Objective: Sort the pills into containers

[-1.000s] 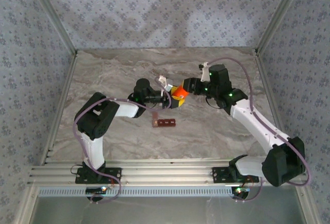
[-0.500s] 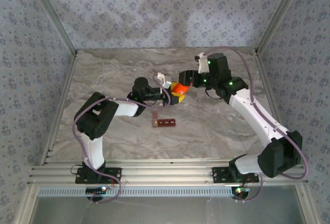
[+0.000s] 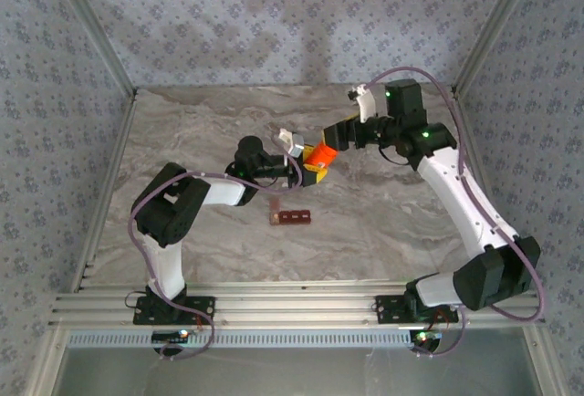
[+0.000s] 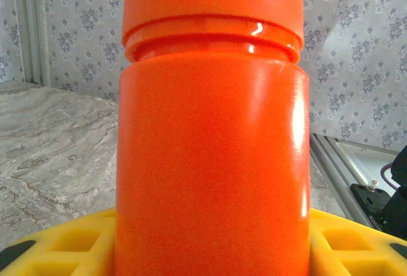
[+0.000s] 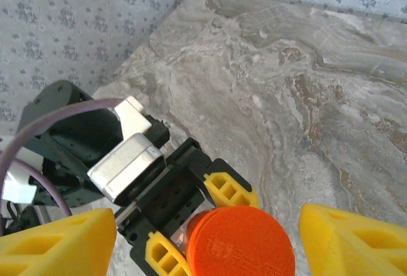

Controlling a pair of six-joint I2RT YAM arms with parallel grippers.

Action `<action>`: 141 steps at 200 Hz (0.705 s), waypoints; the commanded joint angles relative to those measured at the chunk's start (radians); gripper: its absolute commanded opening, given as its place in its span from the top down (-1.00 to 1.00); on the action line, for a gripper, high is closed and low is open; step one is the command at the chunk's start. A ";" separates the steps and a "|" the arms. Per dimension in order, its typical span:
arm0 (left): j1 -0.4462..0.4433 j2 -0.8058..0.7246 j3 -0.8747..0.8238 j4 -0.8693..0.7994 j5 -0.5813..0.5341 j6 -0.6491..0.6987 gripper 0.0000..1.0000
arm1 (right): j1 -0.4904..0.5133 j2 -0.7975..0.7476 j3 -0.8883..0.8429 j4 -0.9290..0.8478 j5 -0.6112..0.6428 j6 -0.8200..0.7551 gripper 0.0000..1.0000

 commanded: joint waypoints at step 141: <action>-0.006 -0.039 0.019 0.047 0.042 0.001 1.00 | 0.006 0.082 -0.030 -0.077 -0.023 -0.074 -0.35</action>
